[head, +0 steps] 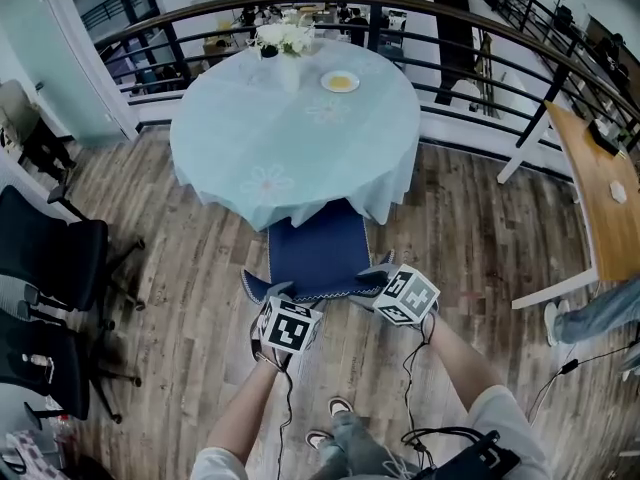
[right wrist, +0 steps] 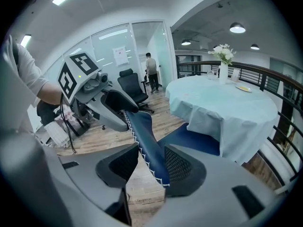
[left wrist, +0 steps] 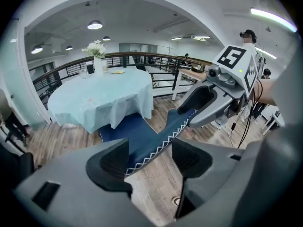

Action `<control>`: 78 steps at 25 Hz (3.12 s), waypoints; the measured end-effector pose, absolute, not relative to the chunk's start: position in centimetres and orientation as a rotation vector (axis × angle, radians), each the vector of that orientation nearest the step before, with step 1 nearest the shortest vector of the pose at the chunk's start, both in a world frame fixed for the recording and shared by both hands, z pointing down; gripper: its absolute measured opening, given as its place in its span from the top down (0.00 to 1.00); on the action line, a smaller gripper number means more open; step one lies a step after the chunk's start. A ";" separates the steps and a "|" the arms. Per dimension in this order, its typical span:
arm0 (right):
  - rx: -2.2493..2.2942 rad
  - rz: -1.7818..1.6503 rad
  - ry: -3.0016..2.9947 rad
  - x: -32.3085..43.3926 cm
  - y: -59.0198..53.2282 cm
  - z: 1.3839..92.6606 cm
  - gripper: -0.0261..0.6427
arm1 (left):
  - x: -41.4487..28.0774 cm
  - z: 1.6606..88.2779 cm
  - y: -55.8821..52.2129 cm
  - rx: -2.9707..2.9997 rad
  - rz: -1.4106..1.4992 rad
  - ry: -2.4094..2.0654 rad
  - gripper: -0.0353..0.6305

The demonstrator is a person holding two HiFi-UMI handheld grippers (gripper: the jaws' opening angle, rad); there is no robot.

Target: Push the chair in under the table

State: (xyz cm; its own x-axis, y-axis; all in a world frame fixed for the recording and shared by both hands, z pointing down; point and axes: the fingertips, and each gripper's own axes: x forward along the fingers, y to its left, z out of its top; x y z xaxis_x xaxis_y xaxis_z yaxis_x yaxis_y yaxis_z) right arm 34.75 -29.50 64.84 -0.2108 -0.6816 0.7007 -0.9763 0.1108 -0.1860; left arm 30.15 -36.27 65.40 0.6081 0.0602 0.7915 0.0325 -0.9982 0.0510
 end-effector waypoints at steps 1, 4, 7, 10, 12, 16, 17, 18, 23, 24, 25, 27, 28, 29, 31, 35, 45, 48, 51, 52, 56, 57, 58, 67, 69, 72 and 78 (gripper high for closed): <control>1.607 0.885 -1.953 35.0 -29.3 64.9 0.70 | 30.4 65.4 -36.0 2.790 1.365 0.085 0.52; 1.604 0.880 -1.946 35.4 -28.9 64.9 0.70 | 30.8 65.3 -35.6 2.845 1.310 0.061 0.52; 1.610 0.868 -1.942 36.0 -28.8 64.8 0.69 | 31.2 65.3 -35.4 2.846 1.305 0.060 0.52; 1.613 0.861 -1.943 35.9 -28.7 64.9 0.69 | 31.2 65.4 -35.3 2.823 1.321 0.080 0.53; 1.617 0.857 -1.944 35.9 -28.6 64.9 0.69 | 31.2 65.4 -35.2 2.829 1.318 0.079 0.53; 1.619 0.860 -1.946 35.8 -28.5 64.7 0.69 | 31.1 65.2 -35.1 2.839 1.312 0.076 0.53; 1.618 0.871 -1.949 35.8 -28.5 64.7 0.69 | 31.1 65.2 -35.1 2.840 1.313 0.077 0.53; 1.616 0.886 -1.950 35.7 -28.5 64.7 0.69 | 31.0 65.2 -35.2 2.840 1.313 0.080 0.53; 1.619 0.905 -1.919 35.6 -28.6 64.7 0.69 | 30.9 65.3 -35.3 2.845 1.292 0.091 0.53; 1.622 0.899 -1.898 35.5 -28.6 64.7 0.69 | 30.8 65.1 -35.3 2.834 1.291 0.096 0.53; 1.623 0.889 -1.872 35.5 -28.5 64.7 0.69 | 30.7 64.8 -35.2 2.819 1.279 0.104 0.53; 1.624 0.860 -1.820 35.5 -28.3 64.4 0.69 | 30.6 63.5 -34.7 2.787 1.219 0.125 0.55; 1.633 0.846 -1.809 35.5 -28.3 64.0 0.70 | 30.5 62.7 -34.4 2.784 1.183 0.133 0.55; 1.655 0.838 -1.816 35.4 -28.3 63.4 0.70 | 30.5 62.0 -34.1 2.792 1.154 0.138 0.56; 1.739 0.848 -1.866 35.1 -28.6 61.5 0.70 | 30.3 60.7 -33.5 2.827 1.120 0.139 0.56; 1.908 0.859 -1.908 34.4 -28.2 58.5 0.70 | 28.6 58.8 -31.9 2.877 1.077 0.133 0.61; 2.182 0.844 -1.599 30.4 -23.1 57.6 0.92 | 22.0 55.5 -29.1 2.888 0.912 0.042 0.79; 2.282 0.870 -1.515 28.7 -21.4 57.4 0.92 | 19.9 55.1 -28.6 2.845 0.840 0.000 0.88; 2.370 0.883 -1.457 26.8 -19.8 57.0 0.92 | 18.0 55.1 -27.7 2.797 0.794 -0.012 0.94; 2.394 0.885 -1.445 26.1 -19.3 56.9 0.92 | 17.3 55.1 -27.4 2.789 0.787 -0.014 0.94; 2.448 0.870 -1.422 22.8 -18.0 56.0 0.92 | 14.9 55.1 -26.1 2.783 0.775 -0.003 0.94; 2.453 0.865 -1.418 22.0 -17.7 55.8 0.92 | 14.3 55.1 -25.7 2.783 0.775 0.007 0.94; 2.458 0.864 -1.416 21.2 -17.4 55.7 0.92 | 13.8 55.1 -25.2 2.784 0.777 0.018 0.94; 2.557 0.829 -1.293 14.5 -14.8 56.1 0.92 | 8.8 55.9 -21.0 2.769 0.775 0.019 0.94; 2.573 0.842 -1.292 13.1 -14.7 56.2 0.92 | 7.9 56.0 -20.6 2.762 0.778 0.011 0.94; 2.576 0.845 -1.299 11.8 -14.7 56.2 0.92 | 7.0 56.1 -20.6 2.764 0.786 0.003 0.94; 2.572 0.834 -1.276 11.9 -14.4 56.0 0.94 | 6.1 55.8 -21.4 2.775 0.775 -0.038 0.94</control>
